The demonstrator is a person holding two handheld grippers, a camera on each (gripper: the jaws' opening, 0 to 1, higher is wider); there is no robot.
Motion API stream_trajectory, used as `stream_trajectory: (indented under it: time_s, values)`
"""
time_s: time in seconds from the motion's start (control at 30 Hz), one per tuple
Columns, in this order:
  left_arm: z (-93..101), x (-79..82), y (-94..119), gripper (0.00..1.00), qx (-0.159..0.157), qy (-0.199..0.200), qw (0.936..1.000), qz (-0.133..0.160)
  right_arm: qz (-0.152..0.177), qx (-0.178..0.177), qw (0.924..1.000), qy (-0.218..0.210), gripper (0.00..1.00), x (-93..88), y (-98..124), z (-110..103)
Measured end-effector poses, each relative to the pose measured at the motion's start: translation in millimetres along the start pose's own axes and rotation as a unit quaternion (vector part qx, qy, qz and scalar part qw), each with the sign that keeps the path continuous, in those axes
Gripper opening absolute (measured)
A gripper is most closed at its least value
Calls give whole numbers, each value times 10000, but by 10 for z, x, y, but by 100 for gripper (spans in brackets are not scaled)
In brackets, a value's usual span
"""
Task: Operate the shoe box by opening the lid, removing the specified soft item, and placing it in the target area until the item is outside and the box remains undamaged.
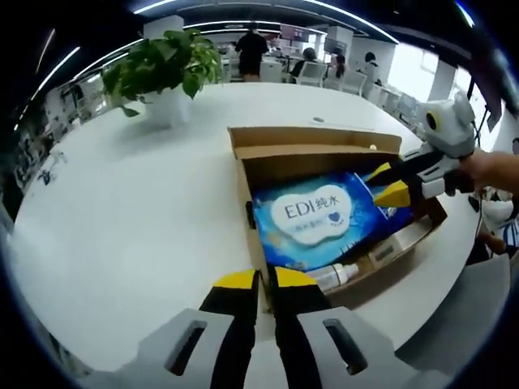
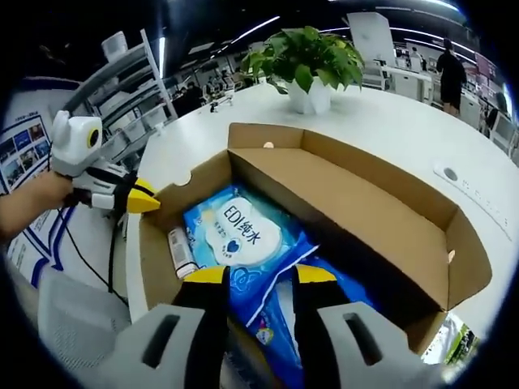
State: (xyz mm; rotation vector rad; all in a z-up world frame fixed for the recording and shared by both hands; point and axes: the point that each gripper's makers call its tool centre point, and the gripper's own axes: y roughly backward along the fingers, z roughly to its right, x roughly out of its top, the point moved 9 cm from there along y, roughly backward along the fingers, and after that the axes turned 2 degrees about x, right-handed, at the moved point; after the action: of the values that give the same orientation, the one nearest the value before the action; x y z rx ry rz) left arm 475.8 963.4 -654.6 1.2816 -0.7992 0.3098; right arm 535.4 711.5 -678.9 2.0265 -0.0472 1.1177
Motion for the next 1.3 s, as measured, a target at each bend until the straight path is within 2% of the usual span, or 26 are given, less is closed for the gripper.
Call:
stream_trajectory:
  time_s: [0.1, 0.43, 0.77, 0.83, 0.9, 1.0, 1.07, 1.3]
  values:
    - [0, -6, 2, 3, -3, 42, 10000, 34, -6, -67, 9995, -306, 25, 10, -19, 43]
    - [-2, -16, 1, 3, -23, 86, 9999, 65, -34, 25, 9991, -413, 26, 63, -146, -13]
    - [4, -24, -6, 3, 15, 89, 9999, 90, -432, 35, 9974, -570, 22, -12, -323, -91]
    - [2, -23, -9, 3, 23, 95, 9999, 90, -458, -16, 9972, -584, 20, -11, -329, -90]
    - [-4, -22, -16, 3, 26, 96, 9999, 87, -487, -131, 9973, -529, 14, -12, -314, -51]
    - [-6, -22, -21, 3, 28, 98, 9999, 77, -484, -93, 9968, -628, 9, -5, -284, -21]
    - [-7, -20, -23, 3, 32, 96, 9999, 69, -526, -198, 9975, -438, 4, -8, -262, 7]
    - [-24, -24, -38, 3, 50, 82, 9999, 74, -430, -181, 9978, -464, 1, 9, -214, -42]
